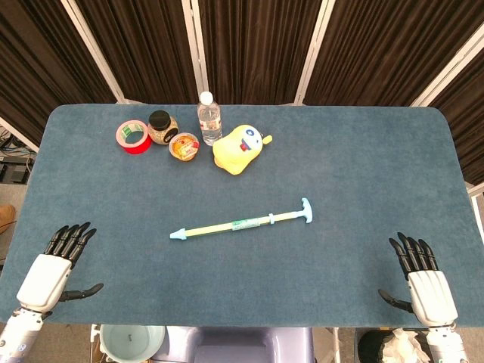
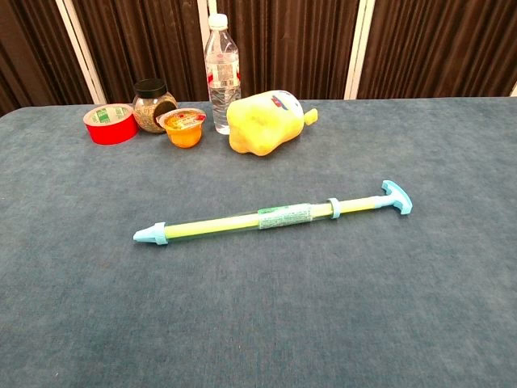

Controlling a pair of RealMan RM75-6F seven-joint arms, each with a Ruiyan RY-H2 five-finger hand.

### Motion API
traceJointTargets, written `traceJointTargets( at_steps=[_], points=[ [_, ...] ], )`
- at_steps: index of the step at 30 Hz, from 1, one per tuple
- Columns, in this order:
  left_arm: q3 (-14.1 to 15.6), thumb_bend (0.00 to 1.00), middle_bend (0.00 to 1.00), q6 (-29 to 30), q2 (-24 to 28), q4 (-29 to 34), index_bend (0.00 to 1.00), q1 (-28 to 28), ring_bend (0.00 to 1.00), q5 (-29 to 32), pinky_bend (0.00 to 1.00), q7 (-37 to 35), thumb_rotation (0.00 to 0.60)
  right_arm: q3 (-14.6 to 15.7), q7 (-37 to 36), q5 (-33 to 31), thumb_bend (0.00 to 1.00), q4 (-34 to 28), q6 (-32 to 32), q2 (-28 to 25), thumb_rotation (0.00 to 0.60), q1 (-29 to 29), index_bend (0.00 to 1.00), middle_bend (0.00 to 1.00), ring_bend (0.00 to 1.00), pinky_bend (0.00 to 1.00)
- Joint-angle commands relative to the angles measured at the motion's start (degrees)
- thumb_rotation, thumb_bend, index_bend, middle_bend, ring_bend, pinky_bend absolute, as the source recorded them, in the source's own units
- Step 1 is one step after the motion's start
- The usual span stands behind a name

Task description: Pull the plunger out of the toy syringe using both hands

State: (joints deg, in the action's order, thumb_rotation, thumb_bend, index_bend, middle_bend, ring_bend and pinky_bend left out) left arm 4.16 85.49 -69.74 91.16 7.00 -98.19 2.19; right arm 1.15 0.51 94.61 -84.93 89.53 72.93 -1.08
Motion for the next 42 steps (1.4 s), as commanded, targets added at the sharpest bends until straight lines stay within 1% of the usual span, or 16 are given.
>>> traceJointTargets(
  at_steps=[1,18,22,24,27,33,39,42],
  points=[
    [0.04,0.03,0.0,-0.22,0.05,0.14,0.0,0.07,0.0,0.06,0.0,0.4,0.6,0.0,-0.01,-0.16,0.19,-0.2,-0.12,-0.18,0.6,0.02,0.0,0.0,0.0,0.0],
    [0.1,0.03,0.0,-2.45,0.32,1.23,0.0,0.7,0.0,1.39,0.0,0.97,0.6,-0.13,0.66,-1.23,0.19,-0.81,-0.94,-0.65,0.6,0.04,0.03,0.0,0.0,0.0],
    [-0.62,0.06,0.0,-4.18,0.49,2.66,0.02,1.44,0.0,3.13,0.0,1.37,0.6,-0.18,0.37,-1.51,0.19,-1.0,-0.88,-0.91,0.6,0.18,0.03,0.0,0.0,0.0],
    [-1.49,0.08,0.0,-5.5,0.66,4.01,0.06,2.15,0.0,4.66,0.01,2.22,0.6,-0.16,0.25,-1.54,0.19,-1.07,-0.93,-1.0,0.6,0.17,0.03,0.0,0.0,0.0],
    [-3.59,0.1,0.0,-7.42,0.4,5.44,0.12,3.87,0.0,6.66,0.02,5.0,0.6,-0.15,0.2,-1.52,0.19,-1.21,-1.02,-1.0,0.6,0.13,0.03,0.0,0.0,0.0],
    [-7.71,0.12,0.0,-13.63,-1.52,9.14,0.19,8.43,0.0,12.46,0.04,11.72,0.6,-0.05,0.59,-1.71,0.19,-1.18,-1.6,-0.75,0.6,0.01,0.04,0.0,0.0,0.0],
    [-11.33,0.13,0.03,-20.01,-6.3,11.22,0.27,13.8,0.0,20.05,0.06,21.85,0.6,-0.26,0.3,-2.24,0.19,-1.43,-1.9,-0.89,0.6,-0.05,0.04,0.0,0.0,0.0],
    [-12.29,0.13,0.04,-21.75,-8.91,11.55,0.3,15.77,0.0,23.53,0.06,26.43,0.6,-0.3,0.2,-2.42,0.19,-1.54,-2.01,-0.98,0.6,-0.05,0.04,0.0,0.0,0.0]
  ],
)
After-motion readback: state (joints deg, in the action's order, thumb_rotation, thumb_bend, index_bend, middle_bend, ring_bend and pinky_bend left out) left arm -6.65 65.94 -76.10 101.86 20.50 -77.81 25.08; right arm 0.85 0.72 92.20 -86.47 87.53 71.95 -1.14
